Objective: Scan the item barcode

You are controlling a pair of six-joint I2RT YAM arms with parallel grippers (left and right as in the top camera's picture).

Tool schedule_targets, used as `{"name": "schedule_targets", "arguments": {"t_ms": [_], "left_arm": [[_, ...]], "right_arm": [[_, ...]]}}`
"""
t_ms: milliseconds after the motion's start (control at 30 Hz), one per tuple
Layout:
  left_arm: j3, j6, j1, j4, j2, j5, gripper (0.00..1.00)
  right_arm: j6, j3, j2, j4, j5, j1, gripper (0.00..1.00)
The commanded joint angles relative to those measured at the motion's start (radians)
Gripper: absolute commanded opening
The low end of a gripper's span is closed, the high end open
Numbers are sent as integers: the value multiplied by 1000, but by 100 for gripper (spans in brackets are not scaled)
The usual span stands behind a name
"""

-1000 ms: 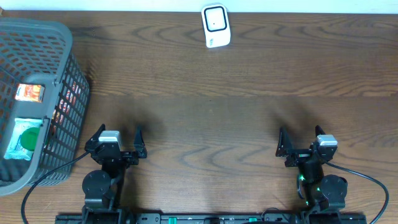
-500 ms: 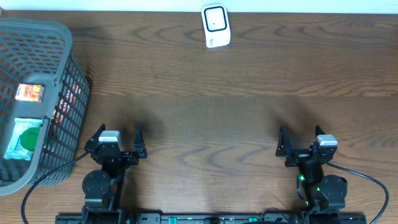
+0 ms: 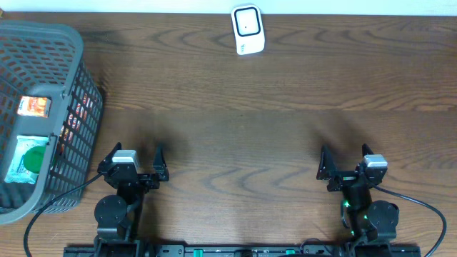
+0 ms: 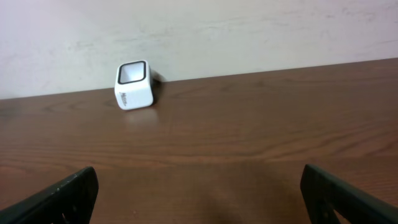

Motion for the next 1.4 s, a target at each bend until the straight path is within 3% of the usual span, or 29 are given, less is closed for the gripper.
{"name": "schedule_targets", "arguments": {"t_ms": [0, 100, 300, 467, 567, 667, 1000, 1100, 1367], "left_arm": [[27, -12, -4, 5, 2, 8, 98], [28, -19, -4, 5, 2, 8, 98], [37, -164, -4, 5, 2, 9, 98], [43, -161, -4, 5, 10, 11, 98], [75, -162, -4, -4, 32, 93, 98], [136, -164, -4, -30, 88, 164, 98], [412, -166, -4, -157, 400, 172, 98], [486, -165, -4, -183, 479, 256, 98], [505, -166, -4, -174, 510, 339, 98]], "right_arm": [[-16, -1, 1, -4, -8, 6, 99], [-16, -1, 1, -3, -8, 6, 99], [-16, -1, 1, -4, -8, 6, 99], [-16, -1, 1, -4, -8, 6, 99], [-16, -1, 1, -3, -8, 6, 99], [-16, -1, 1, -4, -8, 6, 99], [-16, -1, 1, -3, -8, 6, 99], [-16, -1, 1, -4, -8, 6, 99], [-16, -1, 1, -3, -8, 6, 99]]}}
